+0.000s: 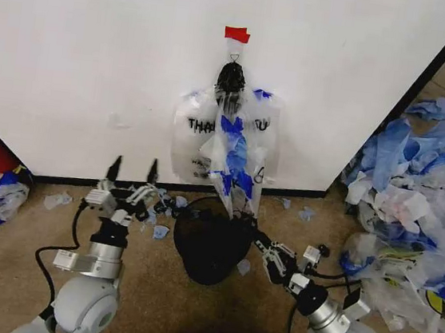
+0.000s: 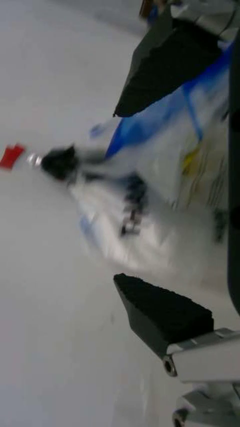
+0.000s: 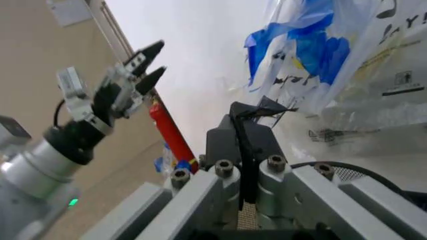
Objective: Pick up the garbage bag from the wall and place it over the trash bin.
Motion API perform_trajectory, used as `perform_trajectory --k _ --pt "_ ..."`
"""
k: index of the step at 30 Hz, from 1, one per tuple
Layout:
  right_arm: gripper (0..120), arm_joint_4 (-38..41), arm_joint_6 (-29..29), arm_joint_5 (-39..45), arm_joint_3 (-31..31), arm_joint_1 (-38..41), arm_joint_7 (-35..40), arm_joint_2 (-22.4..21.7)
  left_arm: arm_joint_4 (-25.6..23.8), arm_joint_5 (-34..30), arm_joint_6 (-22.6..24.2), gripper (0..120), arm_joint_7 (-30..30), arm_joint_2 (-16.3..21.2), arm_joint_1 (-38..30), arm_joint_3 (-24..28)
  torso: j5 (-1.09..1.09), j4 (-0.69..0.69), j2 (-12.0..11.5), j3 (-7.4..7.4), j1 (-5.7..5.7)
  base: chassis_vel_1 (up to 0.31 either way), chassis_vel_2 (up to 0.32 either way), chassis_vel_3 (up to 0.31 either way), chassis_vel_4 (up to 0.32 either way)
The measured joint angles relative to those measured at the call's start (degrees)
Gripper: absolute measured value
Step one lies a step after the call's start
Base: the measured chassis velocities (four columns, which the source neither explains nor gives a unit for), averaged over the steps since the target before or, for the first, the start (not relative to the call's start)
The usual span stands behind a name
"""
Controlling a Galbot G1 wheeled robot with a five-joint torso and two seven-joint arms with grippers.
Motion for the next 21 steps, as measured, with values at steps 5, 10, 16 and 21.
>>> perform_trajectory --k 5,10,16,21 --pt "0 -0.67 -0.09 -1.67 -0.88 0.85 0.02 1.56 -0.25 -2.40 1.21 91 -0.39 4.48 -4.71 5.88 -0.02 -0.01 0.00 0.00 0.00 0.000 0.000 0.000 0.000" --pt "0 -1.37 -0.38 -2.37 -1.15 1.32 0.18 2.62 0.86 -4.29 3.62 91 -2.48 10.25 -12.69 10.04 -0.02 -0.02 0.00 0.00 0.00 0.000 0.000 0.000 0.000" --pt "0 -1.81 -0.39 -4.10 -1.72 2.12 1.55 3.46 2.67 -1.20 6.29 94 -3.73 16.78 -21.45 15.16 -0.02 -0.01 0.00 0.00 0.00 0.000 0.000 0.000 0.000" --pt "0 -2.51 -0.09 -5.98 -2.98 3.18 1.73 4.61 2.90 -1.52 7.20 96 -4.48 19.74 -27.89 22.65 0.00 -0.02 0.00 0.00 0.01 0.000 0.000 0.000 0.000"
